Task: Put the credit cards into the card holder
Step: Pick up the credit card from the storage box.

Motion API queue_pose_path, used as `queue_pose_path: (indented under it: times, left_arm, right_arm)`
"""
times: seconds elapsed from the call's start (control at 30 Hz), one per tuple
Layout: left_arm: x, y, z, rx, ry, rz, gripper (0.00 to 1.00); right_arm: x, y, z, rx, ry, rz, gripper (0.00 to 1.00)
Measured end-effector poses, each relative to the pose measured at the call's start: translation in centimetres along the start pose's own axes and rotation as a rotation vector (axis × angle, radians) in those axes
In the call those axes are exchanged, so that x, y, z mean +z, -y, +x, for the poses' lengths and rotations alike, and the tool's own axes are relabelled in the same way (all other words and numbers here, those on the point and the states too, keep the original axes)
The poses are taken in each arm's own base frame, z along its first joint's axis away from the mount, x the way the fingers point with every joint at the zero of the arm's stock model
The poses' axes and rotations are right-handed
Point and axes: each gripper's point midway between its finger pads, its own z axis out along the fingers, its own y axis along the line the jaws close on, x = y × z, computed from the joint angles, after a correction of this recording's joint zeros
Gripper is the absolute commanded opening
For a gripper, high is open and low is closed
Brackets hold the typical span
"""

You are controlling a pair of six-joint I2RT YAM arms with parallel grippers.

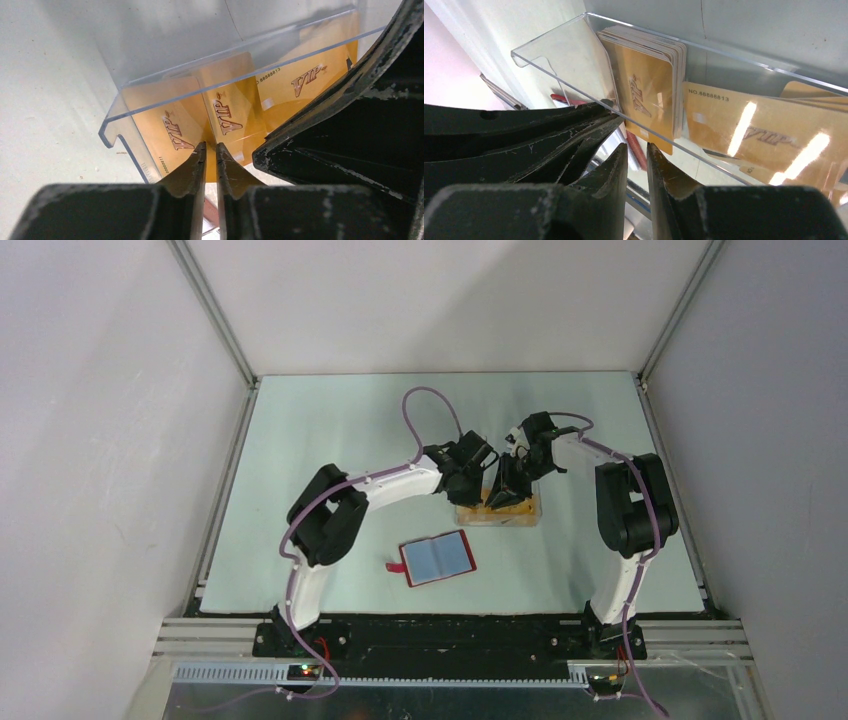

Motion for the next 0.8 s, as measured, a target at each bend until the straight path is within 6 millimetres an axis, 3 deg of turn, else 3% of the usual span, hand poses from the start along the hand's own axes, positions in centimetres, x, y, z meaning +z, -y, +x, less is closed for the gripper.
queue_pose_path:
  times: [0.33, 0.8]
  left_arm:
    - [-0.4, -0.5, -0.1, 0.002, 0.015, -0.023, 0.01]
    - [-2.2, -2.9, 0.0, 0.011, 0.033, -0.102, 0.00]
  right_arm:
    - [0.2, -0.3, 0.3, -0.007, -0.008, -0.004, 0.25]
    - [0.6, -1.5, 1.1, -0.015, -0.036, -0.029, 0.26]
